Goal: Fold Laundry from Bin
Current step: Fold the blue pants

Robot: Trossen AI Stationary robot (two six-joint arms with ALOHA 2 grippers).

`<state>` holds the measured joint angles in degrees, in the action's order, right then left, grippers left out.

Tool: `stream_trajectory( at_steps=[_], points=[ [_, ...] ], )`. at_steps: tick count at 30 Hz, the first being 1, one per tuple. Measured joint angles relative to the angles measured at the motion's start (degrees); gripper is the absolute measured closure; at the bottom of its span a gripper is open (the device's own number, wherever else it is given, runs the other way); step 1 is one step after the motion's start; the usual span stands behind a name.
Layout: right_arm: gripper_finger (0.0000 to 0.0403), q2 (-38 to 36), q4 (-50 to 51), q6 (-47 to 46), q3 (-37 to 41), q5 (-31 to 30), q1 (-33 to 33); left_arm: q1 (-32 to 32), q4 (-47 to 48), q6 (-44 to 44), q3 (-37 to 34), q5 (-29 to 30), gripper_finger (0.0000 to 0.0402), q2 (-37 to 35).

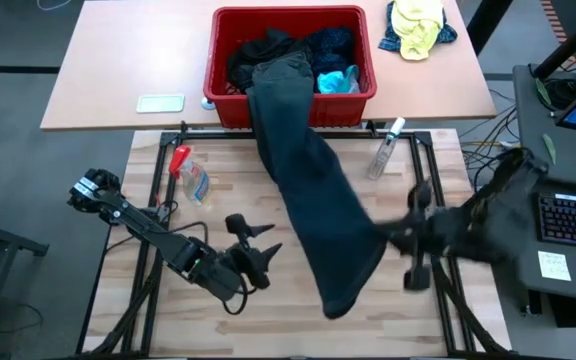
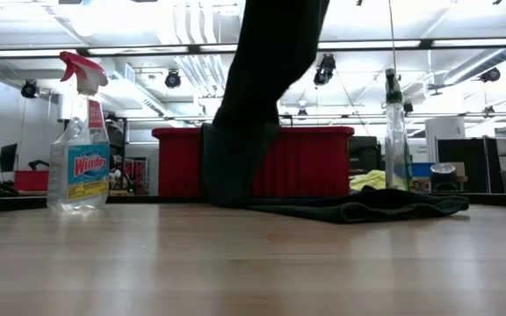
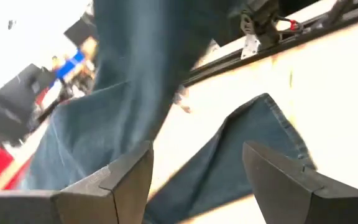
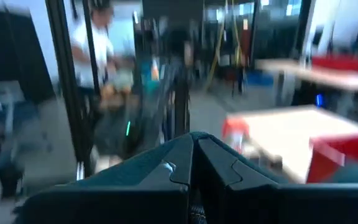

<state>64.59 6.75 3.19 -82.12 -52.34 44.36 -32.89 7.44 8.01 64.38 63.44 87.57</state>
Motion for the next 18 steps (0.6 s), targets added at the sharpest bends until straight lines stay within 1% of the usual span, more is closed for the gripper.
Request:
stream_trajectory(
  at_steps=[2, 4, 8, 12, 14, 17, 18],
  points=[
    [0.0394, -1.9, -3.6, 4.0, 0.0, 2.5, -1.9, 0.9, -2.9, 5.6, 0.0, 0.3, 0.0171, 0.0],
    [0.0394, -3.7, -4.0, 5.4, 0.0, 3.1, -3.5, 2.5, -4.6, 8.1, 0.0, 0.6, 0.0171, 0.0],
    [0.0394, -5.8, -2.8, 6.3, 0.0, 3.1, -6.1, 6.6, -4.9, 7.9, 0.0, 0.5, 0.0171, 0.1],
    [0.0394, -5.6, -1.1, 5.7, 0.0, 3.3, -7.3, 10.9, -5.5, 6.9, 0.0, -0.6, 0.0171, 0.4],
    [0.0394, -4.8, -0.9, 5.7, 0.0, 3.3, -7.8, 13.1, -7.0, 6.5, 0.0, -5.3, 0.0171, 0.4],
    [0.0394, -3.7, -0.9, 5.8, 0.0, 3.3, -8.5, 16.4, -10.1, 6.8, 0.0, -17.0, 0.0171, 1.1],
    [0.0394, -3.6, -0.9, 5.9, 0.0, 3.3, -8.8, 17.5, -12.2, 7.0, 0.0, -19.7, 0.0171, 1.5]
  ],
)
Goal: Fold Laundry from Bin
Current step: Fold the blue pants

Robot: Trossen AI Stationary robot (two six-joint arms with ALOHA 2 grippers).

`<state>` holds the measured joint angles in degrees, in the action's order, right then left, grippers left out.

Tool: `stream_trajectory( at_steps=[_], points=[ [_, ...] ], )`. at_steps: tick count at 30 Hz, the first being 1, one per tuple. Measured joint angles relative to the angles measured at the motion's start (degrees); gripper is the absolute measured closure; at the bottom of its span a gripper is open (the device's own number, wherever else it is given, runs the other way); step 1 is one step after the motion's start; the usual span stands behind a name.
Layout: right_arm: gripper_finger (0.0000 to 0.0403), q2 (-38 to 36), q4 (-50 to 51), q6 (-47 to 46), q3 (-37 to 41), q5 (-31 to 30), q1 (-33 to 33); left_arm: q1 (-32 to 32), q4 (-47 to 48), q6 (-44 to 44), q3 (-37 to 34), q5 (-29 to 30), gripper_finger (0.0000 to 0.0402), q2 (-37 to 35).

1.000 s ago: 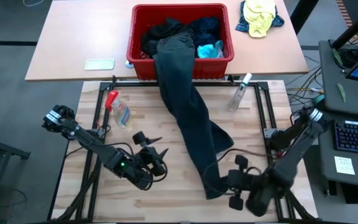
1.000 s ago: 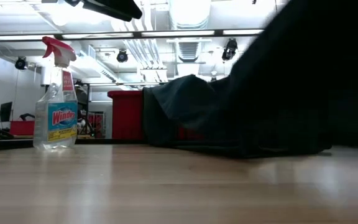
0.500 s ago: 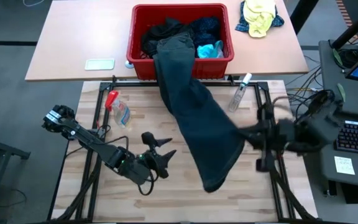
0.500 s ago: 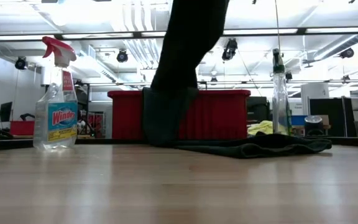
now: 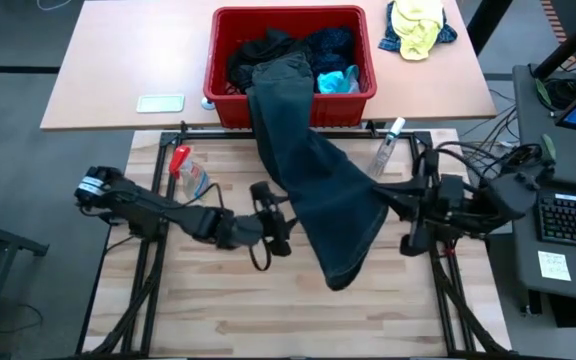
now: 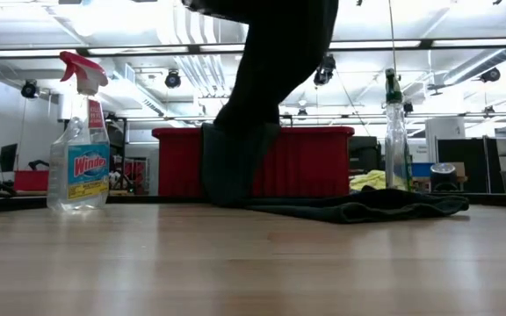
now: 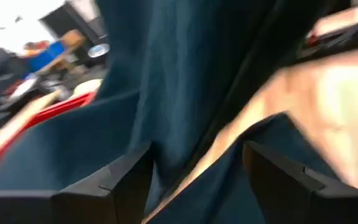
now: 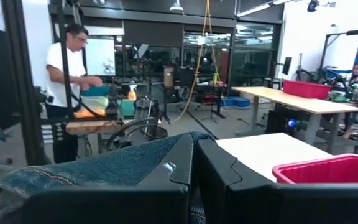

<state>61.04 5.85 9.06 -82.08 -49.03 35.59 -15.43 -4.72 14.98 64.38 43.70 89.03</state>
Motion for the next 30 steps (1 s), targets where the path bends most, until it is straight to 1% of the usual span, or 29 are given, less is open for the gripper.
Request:
stream_trajectory(
  at_steps=[1, 3, 5, 7, 8, 10, 14, 15, 16, 18, 20, 22, 23, 25, 27, 30],
  points=[
    [0.0394, 0.3, 0.0, 0.0, 0.0, 0.0, -0.1, 0.8, -1.6, 0.4, 0.0, -1.2, 0.0171, 0.6],
    [0.0394, 0.6, 0.3, 0.0, 0.0, 0.0, -0.5, 2.1, -6.1, 2.1, 0.0, -0.5, 0.0172, 2.1],
    [0.0394, 1.0, 1.3, -0.5, 0.0, -0.1, -0.8, 2.6, -9.6, 5.6, 0.0, 2.5, 0.0178, 3.4],
    [0.0394, 1.0, 2.4, -1.5, 0.0, -0.6, -0.9, 2.5, -13.2, 11.1, 0.0, 5.3, 0.0197, 4.4],
    [0.0394, 1.0, 2.8, -2.0, 0.0, -0.8, -1.0, 2.0, -14.6, 13.9, 0.0, 6.5, 0.0212, 4.6],
    [0.0394, 0.8, 3.9, -3.4, 0.0, -1.1, -1.4, 1.2, -16.5, 18.2, 0.0, 8.3, 0.0255, 4.4],
    [0.0394, 0.5, 5.7, -4.6, 0.0, -2.0, -1.4, 0.2, -16.6, 23.4, 1.0, 8.7, 0.0373, 1.5],
    [0.0394, 0.5, 5.8, -4.4, 0.0, -2.0, -1.4, 0.1, -16.6, 24.5, 1.4, 8.4, 0.0386, 0.6],
    [0.0394, 0.5, 5.9, -4.2, 0.0, -1.4, -1.4, 0.0, -16.6, 25.8, 1.9, 8.3, 0.0388, -0.2],
    [0.0394, 0.5, 5.8, -4.3, 0.0, 1.8, -1.4, -0.3, -16.0, 27.7, 3.2, 8.3, 0.0387, -1.9],
    [0.0394, 0.7, 6.4, -7.1, 0.0, 6.8, -1.4, -0.9, -13.2, 27.8, 4.7, 8.0, 0.0395, -3.5],
    [0.0394, 0.9, 8.7, -11.0, 0.0, 11.4, -1.3, -2.0, -7.1, 25.7, 6.3, 6.3, 0.0399, -4.8],
    [0.0394, 1.3, 10.5, -13.1, 0.1, 12.6, -1.3, -2.4, -3.2, 23.6, 7.2, 5.3, 0.0398, -5.2],
    [0.0394, 1.9, 15.8, -18.2, 0.2, 13.6, -1.3, -3.2, 5.5, 17.7, 8.9, 2.9, 0.0398, -5.6],
    [0.0394, 3.0, 21.8, -23.0, 0.4, 13.5, -1.4, -3.5, 15.3, 10.0, 10.3, -0.8, 0.04, -5.7],
    [0.0394, 5.4, 28.0, -28.9, 1.8, 13.5, -1.4, -3.6, 27.5, -1.8, 10.9, -10.5, 0.0399, -5.6]
  ],
)
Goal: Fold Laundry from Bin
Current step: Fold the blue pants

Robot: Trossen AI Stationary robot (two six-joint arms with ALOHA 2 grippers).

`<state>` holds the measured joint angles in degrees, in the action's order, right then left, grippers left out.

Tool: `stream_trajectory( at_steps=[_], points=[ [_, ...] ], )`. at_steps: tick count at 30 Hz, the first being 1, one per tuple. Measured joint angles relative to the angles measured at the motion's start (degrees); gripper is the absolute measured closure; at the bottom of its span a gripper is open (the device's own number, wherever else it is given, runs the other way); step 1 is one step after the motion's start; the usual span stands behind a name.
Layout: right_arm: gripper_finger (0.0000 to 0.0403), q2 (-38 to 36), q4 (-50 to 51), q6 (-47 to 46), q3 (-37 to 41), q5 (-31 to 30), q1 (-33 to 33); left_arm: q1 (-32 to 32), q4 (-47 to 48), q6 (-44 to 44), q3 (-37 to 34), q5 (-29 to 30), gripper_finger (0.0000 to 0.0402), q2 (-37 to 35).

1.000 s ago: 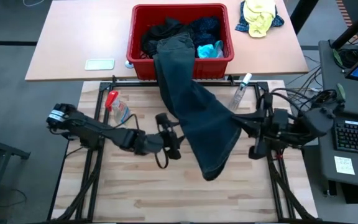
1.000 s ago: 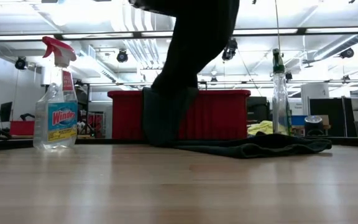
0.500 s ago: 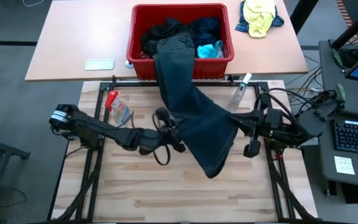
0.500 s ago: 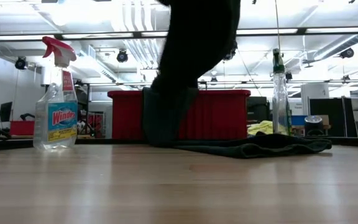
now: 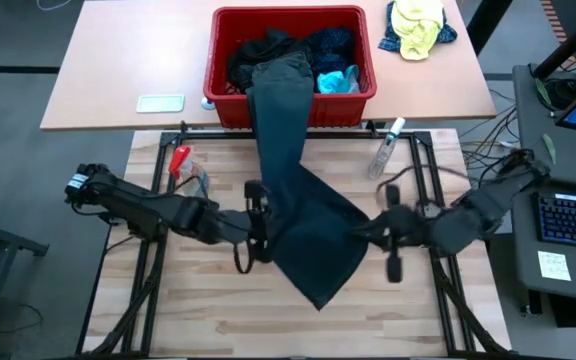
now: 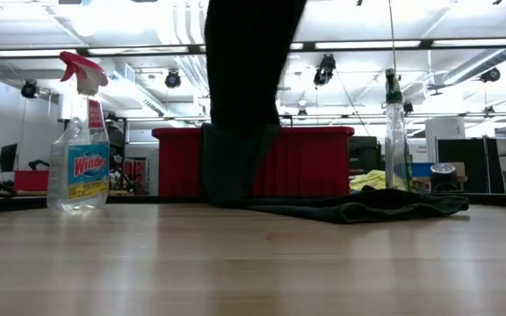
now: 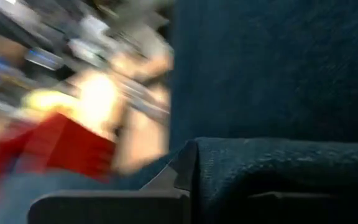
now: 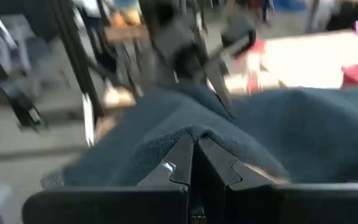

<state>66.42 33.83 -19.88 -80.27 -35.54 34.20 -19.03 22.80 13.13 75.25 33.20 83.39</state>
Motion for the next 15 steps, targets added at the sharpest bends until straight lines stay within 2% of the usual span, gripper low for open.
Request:
stream_trajectory(
  at_steps=[1, 3, 8, 15],
  points=[
    [0.0394, 1.1, 0.7, -1.4, 0.8, 0.0, 0.0, 0.0, 2.6, -3.4, -0.4, -3.1, 0.0398, 0.1],
    [0.0394, 3.3, 1.1, -3.4, 2.3, 0.1, 0.0, -0.1, 6.5, -9.7, -1.9, -5.3, 0.0396, 0.2],
    [0.0394, 9.8, 0.9, -7.9, 4.8, 1.6, 0.0, -0.3, 8.5, -17.8, -6.2, -5.5, 0.0374, 0.1],
    [0.0394, 20.3, 0.4, -12.6, 5.2, 4.1, 0.0, -0.4, 12.2, -24.4, -7.5, -6.2, 0.0306, 1.1]
  ],
)
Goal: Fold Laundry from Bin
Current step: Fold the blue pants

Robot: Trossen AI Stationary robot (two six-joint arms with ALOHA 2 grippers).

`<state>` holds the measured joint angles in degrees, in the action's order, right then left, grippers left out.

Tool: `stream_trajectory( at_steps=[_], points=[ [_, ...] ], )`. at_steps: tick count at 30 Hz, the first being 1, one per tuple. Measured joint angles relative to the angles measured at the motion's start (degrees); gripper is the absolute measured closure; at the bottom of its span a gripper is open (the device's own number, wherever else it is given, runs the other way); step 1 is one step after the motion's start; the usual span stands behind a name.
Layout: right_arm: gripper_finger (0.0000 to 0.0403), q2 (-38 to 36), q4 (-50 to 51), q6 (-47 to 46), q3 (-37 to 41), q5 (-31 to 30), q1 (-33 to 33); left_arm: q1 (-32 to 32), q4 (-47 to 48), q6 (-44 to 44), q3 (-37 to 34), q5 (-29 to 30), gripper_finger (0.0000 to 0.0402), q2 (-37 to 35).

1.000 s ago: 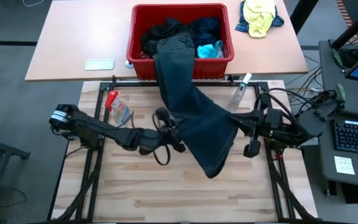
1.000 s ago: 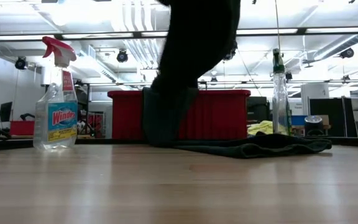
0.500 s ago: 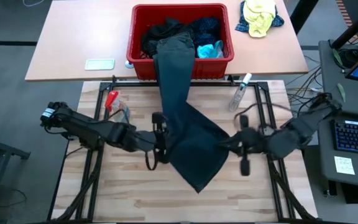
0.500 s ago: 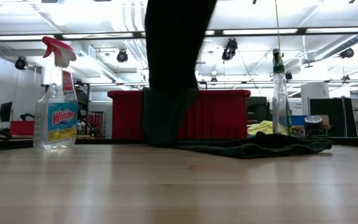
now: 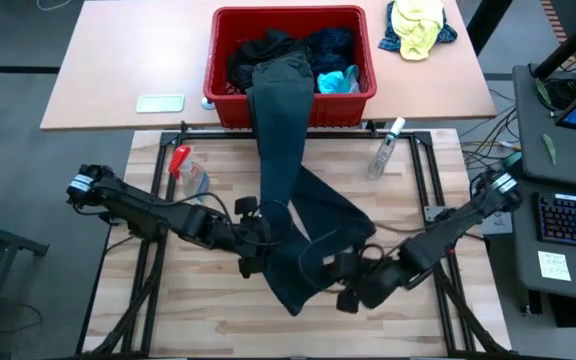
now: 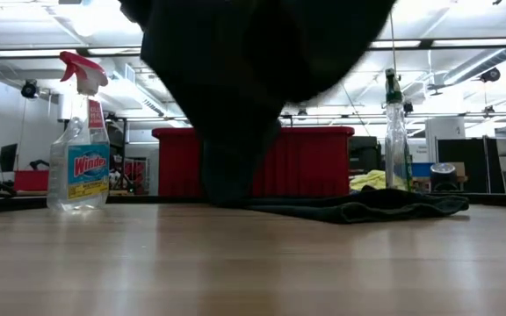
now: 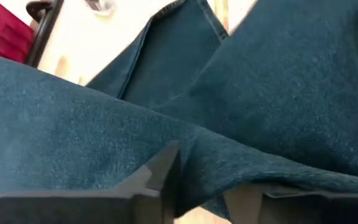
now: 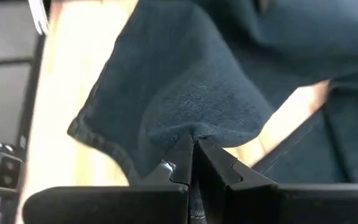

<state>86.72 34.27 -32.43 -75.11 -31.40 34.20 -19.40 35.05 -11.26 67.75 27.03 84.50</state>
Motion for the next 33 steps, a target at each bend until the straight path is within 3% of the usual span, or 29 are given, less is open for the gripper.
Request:
stream_trajectory(
  at_steps=[7, 14, 21, 27, 33],
  points=[
    [0.0374, 3.6, -0.4, -4.1, -0.3, 5.4, -0.9, 0.0, 0.5, -0.2, -0.1, 0.0, 0.0231, 0.3],
    [0.0295, 3.4, -0.7, -3.8, -0.2, 12.3, -1.2, -0.1, 6.8, -4.6, -0.1, -2.5, 0.0185, 0.3],
    [0.021, 2.6, -0.7, -0.5, -0.2, 11.7, -2.8, -0.3, 13.3, -9.9, -0.1, -2.7, 0.0171, 0.2],
    [0.0162, 2.6, -3.7, 3.3, 2.8, 10.4, -7.6, -0.3, 13.5, -12.7, -0.8, -1.6, 0.0171, 0.2],
    [0.0134, 2.6, -19.0, 3.8, 12.6, 11.8, -15.7, -0.4, 6.9, -13.4, -7.2, 0.5, 0.017, 0.2]
  ],
)
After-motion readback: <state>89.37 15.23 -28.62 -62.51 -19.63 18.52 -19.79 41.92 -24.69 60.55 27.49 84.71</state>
